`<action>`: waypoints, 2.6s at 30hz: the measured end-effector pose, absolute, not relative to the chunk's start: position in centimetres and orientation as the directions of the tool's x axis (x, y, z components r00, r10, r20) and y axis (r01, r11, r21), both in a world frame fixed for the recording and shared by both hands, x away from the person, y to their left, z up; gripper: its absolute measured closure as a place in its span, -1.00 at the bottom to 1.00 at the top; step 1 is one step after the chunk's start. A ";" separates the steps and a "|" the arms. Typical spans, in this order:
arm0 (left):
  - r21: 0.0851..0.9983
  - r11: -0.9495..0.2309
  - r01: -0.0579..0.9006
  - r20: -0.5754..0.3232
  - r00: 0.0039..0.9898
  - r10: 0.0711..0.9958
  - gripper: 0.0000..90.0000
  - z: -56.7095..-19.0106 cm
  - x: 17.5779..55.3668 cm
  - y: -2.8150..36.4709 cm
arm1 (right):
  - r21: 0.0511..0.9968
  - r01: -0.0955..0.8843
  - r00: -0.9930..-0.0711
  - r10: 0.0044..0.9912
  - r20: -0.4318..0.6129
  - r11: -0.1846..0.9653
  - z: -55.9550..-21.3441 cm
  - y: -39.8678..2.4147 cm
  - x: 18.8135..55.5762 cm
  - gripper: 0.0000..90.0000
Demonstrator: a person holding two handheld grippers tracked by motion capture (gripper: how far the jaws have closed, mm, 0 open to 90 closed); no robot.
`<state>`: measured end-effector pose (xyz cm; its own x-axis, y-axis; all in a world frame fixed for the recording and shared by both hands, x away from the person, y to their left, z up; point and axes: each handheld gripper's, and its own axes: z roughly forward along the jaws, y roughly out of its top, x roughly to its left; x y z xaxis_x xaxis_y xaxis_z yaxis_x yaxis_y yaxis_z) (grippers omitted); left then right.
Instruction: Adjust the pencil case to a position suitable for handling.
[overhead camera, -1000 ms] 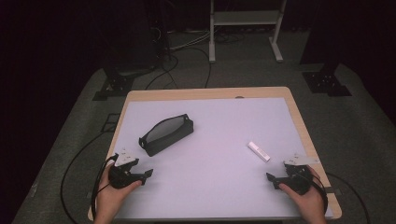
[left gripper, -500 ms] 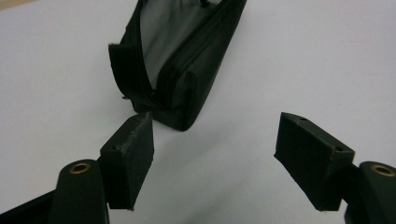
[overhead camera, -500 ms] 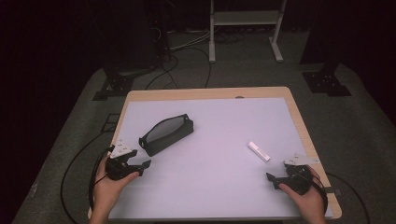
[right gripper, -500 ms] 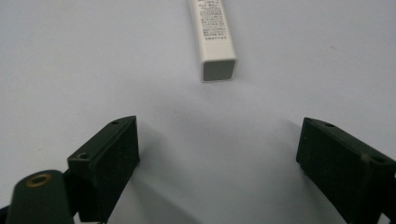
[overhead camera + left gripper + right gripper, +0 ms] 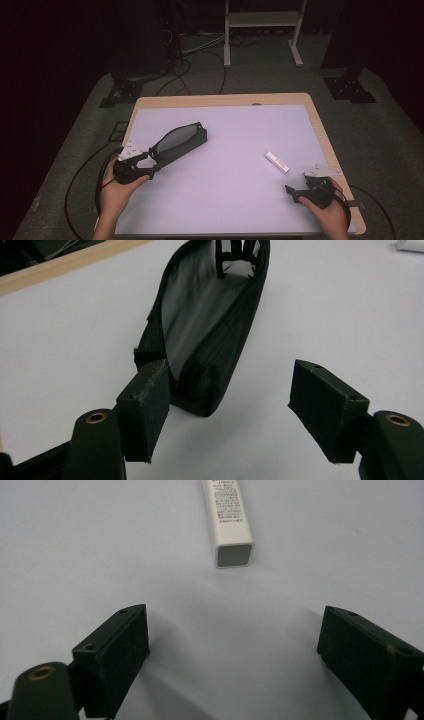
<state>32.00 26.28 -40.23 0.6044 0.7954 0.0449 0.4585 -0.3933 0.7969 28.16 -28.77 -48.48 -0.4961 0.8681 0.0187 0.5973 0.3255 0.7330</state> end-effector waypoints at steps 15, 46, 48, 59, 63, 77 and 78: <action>0.805 -0.404 0.434 0.062 0.615 0.786 -0.21 -39.3 33.8 25.7 | 0.733 0.598 -0.496 0.868 0.019 0.325 -48.5 -28.8 28.2 -0.73; 0.818 -0.408 0.406 0.066 0.638 0.767 0.15 -39.2 38.6 24.7 | 0.733 0.598 -0.496 0.868 0.019 0.325 -48.5 -28.8 28.2 -0.73; 0.815 -0.414 0.405 0.072 0.638 0.767 0.18 -39.3 39.0 24.6 | 0.732 0.598 -0.496 0.868 0.018 0.326 -48.5 -28.8 28.2 -0.73; 0.805 -0.432 0.407 0.082 0.644 0.761 0.23 -39.7 40.9 24.1 | 0.731 0.599 -0.497 0.868 0.019 0.326 -48.5 -28.8 28.2 -0.73; 0.807 -0.428 0.406 0.079 0.645 0.760 0.25 -39.8 41.5 24.0 | 0.729 0.602 -0.497 0.867 0.022 0.327 -48.5 -28.8 28.2 -0.74; 0.789 -0.451 0.418 0.087 0.651 0.754 0.33 -41.3 43.4 23.6 | 0.731 0.598 -0.497 0.868 0.017 0.328 -48.5 -28.8 28.2 -0.74; 0.789 -0.448 0.421 0.081 0.652 0.754 0.36 -41.5 43.6 23.5 | 0.731 0.598 -0.497 0.868 0.017 0.328 -48.5 -28.8 28.2 -0.74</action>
<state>43.62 23.49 -41.51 0.6517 0.7541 0.0809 0.4210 -0.4484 0.7885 28.20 -28.76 -48.49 -0.4970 0.8676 0.0172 0.5982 0.3281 0.7311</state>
